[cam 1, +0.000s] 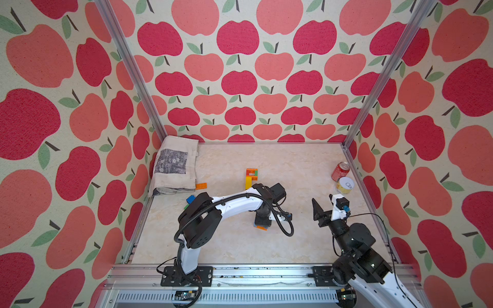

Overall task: Assemble the letter p with lego
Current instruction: Assemble the lego brick with the lego brick, then move the lego brick at the center of the board.

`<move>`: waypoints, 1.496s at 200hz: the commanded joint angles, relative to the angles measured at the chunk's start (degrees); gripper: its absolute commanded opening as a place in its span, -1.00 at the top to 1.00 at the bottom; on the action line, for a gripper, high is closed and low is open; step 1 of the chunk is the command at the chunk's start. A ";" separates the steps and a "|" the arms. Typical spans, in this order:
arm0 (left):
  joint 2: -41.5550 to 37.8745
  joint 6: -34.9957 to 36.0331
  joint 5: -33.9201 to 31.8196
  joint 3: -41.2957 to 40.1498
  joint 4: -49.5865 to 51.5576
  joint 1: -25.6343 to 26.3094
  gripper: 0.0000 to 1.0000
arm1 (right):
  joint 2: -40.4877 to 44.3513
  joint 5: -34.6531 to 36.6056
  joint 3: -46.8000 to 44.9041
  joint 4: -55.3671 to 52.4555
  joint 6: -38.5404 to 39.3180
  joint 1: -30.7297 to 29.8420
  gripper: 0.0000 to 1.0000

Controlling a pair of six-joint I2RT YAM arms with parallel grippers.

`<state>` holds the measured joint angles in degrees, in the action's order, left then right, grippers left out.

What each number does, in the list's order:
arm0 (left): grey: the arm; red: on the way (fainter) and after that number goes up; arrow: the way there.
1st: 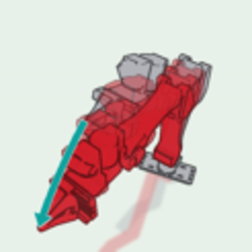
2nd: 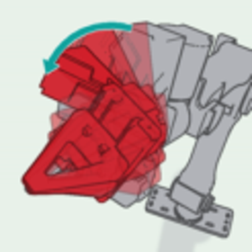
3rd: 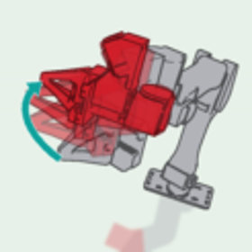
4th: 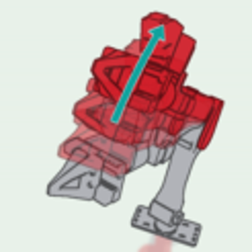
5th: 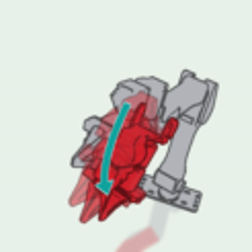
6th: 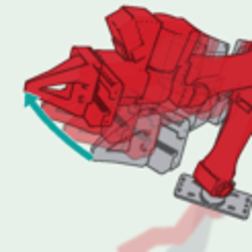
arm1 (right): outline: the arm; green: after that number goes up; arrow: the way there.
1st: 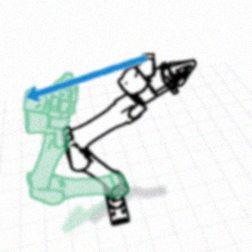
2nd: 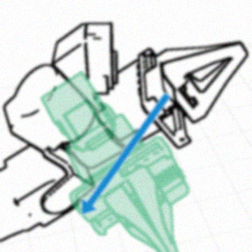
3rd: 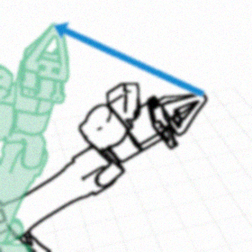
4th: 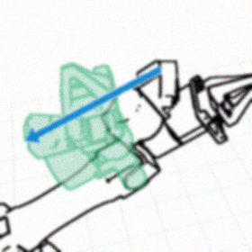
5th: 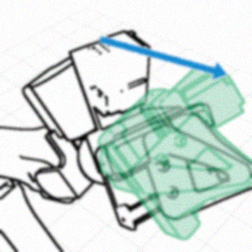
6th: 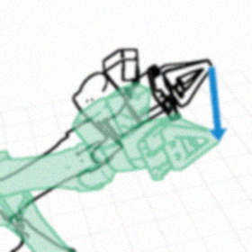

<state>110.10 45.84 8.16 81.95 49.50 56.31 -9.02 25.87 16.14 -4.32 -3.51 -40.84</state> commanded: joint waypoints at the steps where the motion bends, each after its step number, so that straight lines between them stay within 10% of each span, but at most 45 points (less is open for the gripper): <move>1: -2.31 0.62 1.35 -0.84 -0.06 -0.39 0.43 | -0.39 -0.29 -0.67 1.40 -1.03 0.30 -0.51; 299: -4.18 11.49 2.91 -5.20 -1.55 -1.40 0.37 | -1.97 -0.90 -0.94 2.38 -0.98 0.26 -0.52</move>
<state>106.80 56.55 9.91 76.79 44.69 54.98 -10.74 25.43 15.77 -3.84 -3.51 -40.84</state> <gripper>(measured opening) 0.346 0.760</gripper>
